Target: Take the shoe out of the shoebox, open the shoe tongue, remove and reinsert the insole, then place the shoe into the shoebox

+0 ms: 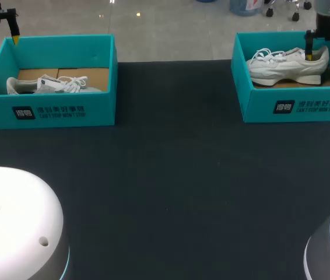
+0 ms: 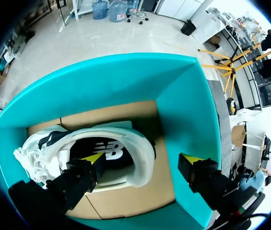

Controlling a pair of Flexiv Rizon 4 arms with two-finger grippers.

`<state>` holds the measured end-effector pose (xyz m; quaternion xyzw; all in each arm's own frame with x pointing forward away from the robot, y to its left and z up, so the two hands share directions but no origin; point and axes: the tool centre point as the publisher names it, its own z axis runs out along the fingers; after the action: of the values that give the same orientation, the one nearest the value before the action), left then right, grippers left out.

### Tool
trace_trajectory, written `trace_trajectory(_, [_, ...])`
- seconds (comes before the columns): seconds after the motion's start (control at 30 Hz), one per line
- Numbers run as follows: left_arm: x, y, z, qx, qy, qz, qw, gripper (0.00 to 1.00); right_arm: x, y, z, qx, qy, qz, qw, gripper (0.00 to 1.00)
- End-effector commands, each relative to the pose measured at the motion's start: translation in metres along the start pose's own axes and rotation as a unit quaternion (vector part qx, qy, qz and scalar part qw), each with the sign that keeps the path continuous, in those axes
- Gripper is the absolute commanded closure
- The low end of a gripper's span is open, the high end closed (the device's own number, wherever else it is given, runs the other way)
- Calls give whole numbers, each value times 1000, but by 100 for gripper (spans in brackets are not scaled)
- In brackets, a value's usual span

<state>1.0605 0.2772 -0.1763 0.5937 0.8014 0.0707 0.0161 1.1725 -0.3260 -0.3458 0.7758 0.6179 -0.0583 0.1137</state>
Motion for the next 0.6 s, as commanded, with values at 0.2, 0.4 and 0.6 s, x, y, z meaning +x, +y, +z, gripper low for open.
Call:
trace_trajectory(0.2, [0, -1, 0, -1, 1, 0, 1000, 0, -1, 19, 21, 58, 1, -20, 998, 0])
trace_trajectory(0.4, [0, -1, 0, -1, 1, 0, 1000, 0, -1, 13, 34, 70, 9, -20, 997, 0])
trace_trajectory(0.6, [0, -1, 0, -1, 1, 0, 1000, 0, 0, 9, 42, 82, 10, -20, 996, 0])
